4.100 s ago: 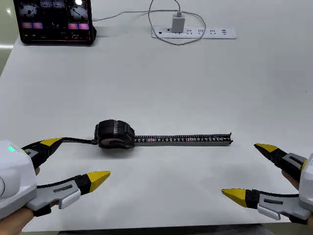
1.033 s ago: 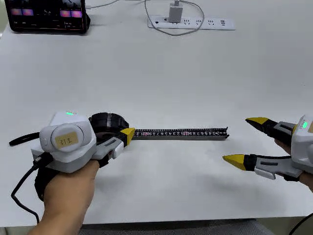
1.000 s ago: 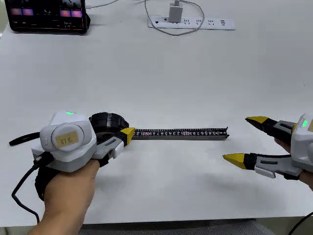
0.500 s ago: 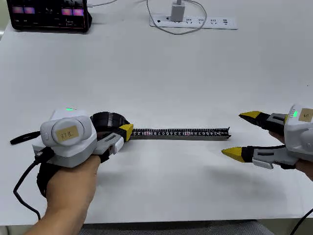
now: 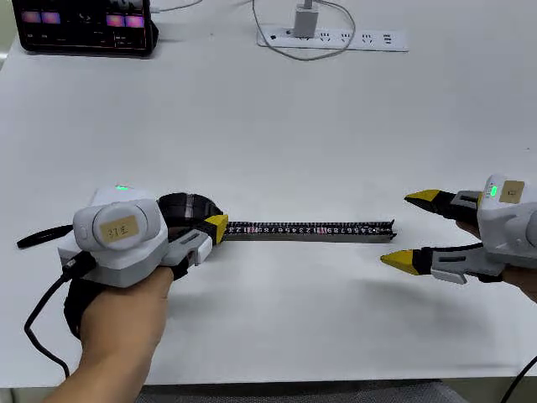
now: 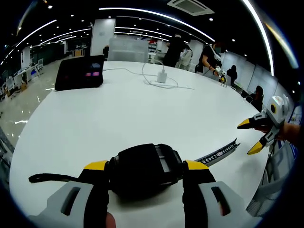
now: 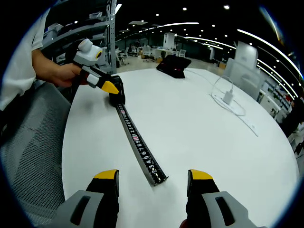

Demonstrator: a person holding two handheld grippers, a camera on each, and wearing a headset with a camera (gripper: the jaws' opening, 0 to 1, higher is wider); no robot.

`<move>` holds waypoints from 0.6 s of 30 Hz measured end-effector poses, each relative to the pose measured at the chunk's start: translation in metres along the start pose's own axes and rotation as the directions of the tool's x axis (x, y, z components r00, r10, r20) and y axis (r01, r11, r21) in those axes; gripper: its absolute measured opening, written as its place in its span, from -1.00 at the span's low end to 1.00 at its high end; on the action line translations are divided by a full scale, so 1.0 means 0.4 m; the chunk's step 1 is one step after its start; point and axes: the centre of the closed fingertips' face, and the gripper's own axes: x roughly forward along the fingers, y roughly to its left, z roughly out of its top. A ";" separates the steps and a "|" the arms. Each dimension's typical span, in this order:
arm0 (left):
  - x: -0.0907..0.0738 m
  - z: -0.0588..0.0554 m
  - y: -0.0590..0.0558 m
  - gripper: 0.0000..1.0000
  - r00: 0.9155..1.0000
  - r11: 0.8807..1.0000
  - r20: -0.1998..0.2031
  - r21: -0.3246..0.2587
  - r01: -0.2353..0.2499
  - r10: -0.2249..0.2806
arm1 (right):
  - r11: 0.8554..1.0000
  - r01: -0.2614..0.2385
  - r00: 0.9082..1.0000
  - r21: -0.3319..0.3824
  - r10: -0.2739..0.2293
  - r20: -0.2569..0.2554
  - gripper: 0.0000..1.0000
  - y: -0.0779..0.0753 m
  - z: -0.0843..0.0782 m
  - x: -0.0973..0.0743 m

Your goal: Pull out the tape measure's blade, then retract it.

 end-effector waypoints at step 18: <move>0.000 0.000 -0.001 0.16 1.000 1.000 -0.009 0.002 0.003 -0.003 | 0.976 -0.151 0.979 -0.156 0.126 -0.162 -0.19 -0.013 -0.041 0.037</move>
